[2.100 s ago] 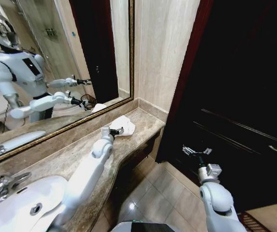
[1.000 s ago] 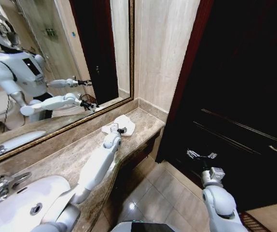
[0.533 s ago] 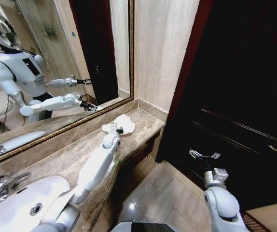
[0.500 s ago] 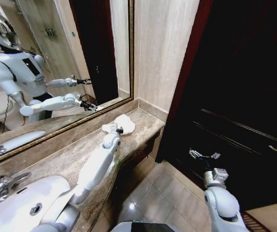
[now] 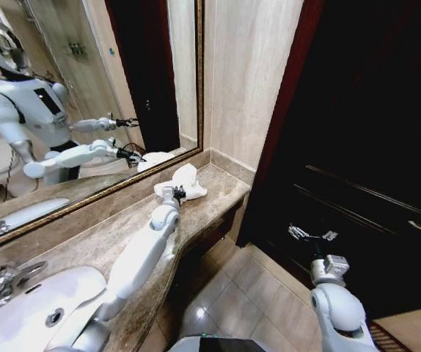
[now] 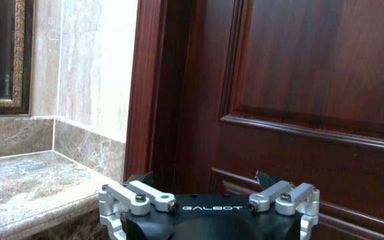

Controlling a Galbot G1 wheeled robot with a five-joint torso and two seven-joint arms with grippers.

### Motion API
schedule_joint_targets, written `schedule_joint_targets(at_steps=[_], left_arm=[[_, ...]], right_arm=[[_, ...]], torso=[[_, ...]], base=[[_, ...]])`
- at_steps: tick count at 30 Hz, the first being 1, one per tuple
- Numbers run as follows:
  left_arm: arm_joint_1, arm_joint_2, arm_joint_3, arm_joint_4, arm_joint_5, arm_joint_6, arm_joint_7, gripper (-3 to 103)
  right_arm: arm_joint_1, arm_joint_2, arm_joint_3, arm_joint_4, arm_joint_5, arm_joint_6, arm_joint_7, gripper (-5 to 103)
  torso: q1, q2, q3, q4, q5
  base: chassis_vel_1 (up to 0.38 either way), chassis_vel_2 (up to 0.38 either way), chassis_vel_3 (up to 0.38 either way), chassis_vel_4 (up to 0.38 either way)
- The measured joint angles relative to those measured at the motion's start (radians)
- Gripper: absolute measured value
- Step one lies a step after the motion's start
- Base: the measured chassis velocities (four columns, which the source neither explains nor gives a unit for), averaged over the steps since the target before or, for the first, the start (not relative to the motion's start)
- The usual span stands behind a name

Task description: Discard the used towel into the hamper.

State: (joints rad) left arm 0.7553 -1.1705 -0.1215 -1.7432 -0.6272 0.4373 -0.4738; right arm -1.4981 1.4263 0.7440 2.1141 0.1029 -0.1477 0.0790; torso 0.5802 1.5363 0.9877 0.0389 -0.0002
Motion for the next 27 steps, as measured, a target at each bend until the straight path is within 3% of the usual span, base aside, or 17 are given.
schedule_joint_targets(at_steps=[5, 8, 18, 21, 24, 27], left_arm=[[0.082, 0.059, -0.061, -0.131, -0.003, -0.012, 0.014, 10], [0.189, 0.106, -0.158, -0.249, -0.002, -0.017, 0.041, 10], [0.331, 0.176, -0.294, -0.405, -0.009, 0.017, 0.074, 10], [0.384, 0.179, -0.309, -0.391, 0.042, -0.017, 0.113, 10], [0.466, 0.157, -0.33, -0.361, 0.142, -0.089, 0.164, 10], [0.513, 0.142, -0.344, -0.381, 0.162, -0.1, 0.175, 10]], right_arm=[[-0.002, 0.002, 0.002, 0.011, 0.01, 0.002, 0.0, 100], [-0.004, 0.002, 0.005, 0.028, 0.032, -0.004, 0.0, 100], [0.002, 0.019, -0.004, 0.085, 0.076, -0.056, 0.003, 100], [-0.002, 0.019, -0.002, 0.108, 0.074, -0.076, -0.004, 100], [-0.015, 0.01, 0.007, 0.146, 0.074, -0.094, -0.015, 100], [-0.023, 0.0, 0.017, 0.168, 0.077, -0.107, -0.018, 100]], torso=[[0.0, 0.0, 0.0, 0.0001, 0.0001], [0.0, 0.0, 0.0, 0.0004, -0.0001], [0.0, 0.0, 0.0, 0.0001, 0.0001], [0.0, 0.0, 0.0, 0.0, 0.0002], [0.0, 0.0, 0.0, 0.0001, -0.0003], [0.0, 0.0, 0.0, 0.0004, -0.0002]], base=[[0.0, 0.0, 0.0, 0.0], [0.0, 0.0, 0.0, 0.0], [0.0, 0.0, 0.0, 0.0], [0.0, 0.0, 0.0, 0.0], [0.0, 0.0, 0.0, 0.0], [0.0, 0.0, 0.0, 0.0]])
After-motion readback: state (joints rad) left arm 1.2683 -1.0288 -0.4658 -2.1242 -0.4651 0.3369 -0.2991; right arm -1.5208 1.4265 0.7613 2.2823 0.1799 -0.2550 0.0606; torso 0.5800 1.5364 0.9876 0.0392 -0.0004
